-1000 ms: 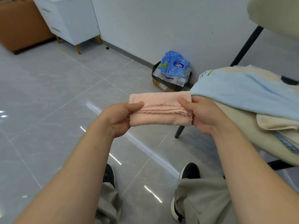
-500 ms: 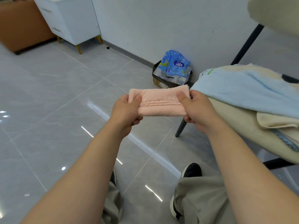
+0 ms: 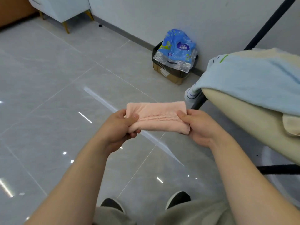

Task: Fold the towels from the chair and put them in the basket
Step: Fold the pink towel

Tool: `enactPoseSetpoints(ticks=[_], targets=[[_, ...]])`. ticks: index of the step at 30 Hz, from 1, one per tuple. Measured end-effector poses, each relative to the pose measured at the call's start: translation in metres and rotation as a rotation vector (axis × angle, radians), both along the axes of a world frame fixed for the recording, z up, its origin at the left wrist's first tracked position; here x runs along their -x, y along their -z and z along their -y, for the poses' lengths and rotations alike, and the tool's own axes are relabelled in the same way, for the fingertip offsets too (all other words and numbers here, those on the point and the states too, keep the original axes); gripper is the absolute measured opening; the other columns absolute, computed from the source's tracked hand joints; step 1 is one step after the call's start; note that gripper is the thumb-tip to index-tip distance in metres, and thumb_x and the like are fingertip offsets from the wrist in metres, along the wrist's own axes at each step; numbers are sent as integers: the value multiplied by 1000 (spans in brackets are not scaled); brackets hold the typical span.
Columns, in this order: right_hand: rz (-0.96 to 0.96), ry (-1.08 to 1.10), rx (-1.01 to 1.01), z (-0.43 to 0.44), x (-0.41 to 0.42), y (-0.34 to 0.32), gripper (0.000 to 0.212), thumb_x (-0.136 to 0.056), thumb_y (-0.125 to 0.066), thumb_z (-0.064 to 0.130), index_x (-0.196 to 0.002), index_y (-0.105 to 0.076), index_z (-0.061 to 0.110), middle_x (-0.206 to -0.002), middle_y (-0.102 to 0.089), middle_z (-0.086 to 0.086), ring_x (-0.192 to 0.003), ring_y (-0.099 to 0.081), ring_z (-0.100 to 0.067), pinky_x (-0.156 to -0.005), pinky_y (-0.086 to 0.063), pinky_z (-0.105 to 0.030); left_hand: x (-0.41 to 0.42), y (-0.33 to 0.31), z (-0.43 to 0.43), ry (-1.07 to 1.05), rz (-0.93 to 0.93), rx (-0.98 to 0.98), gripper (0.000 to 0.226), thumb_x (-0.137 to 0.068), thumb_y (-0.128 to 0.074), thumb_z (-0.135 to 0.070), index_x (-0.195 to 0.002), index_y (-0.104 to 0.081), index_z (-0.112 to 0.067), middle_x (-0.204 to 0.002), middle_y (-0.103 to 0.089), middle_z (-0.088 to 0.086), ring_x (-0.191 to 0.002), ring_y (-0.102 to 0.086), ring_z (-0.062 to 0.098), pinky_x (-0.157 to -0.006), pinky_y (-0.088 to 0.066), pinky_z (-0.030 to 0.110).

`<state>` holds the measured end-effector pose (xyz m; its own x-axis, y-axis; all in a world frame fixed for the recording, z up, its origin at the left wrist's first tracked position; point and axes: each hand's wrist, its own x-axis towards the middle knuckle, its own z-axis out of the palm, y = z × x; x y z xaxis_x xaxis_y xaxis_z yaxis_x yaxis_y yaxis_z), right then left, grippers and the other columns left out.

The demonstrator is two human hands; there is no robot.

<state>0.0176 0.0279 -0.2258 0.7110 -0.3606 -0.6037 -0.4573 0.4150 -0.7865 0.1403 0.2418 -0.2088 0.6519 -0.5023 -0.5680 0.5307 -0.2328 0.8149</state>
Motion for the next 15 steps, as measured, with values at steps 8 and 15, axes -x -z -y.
enactPoseSetpoints(ticks=[8, 15], targets=[[-202, -19, 8, -19, -18, -61, 21, -99, -62, 16, -107, -72, 0, -105, -75, -17, -94, -72, -25, -86, -57, -37, -22, -54, -31, 97, -18, -197, 18, -98, -61, -19, -115, -65, -13, -99, -74, 6, -80, -69, 21, -69, -52, 36], [-248, -263, 120, -44, -46, -304, 16, -97, -66, 19, -105, -72, 7, -101, -76, -13, -89, -71, -24, -73, -55, -32, -48, -299, -81, 135, -37, -275, 16, -94, -67, -16, -110, -67, -13, -79, -65, -5, -50, -55, -6, -48, -40, 10]])
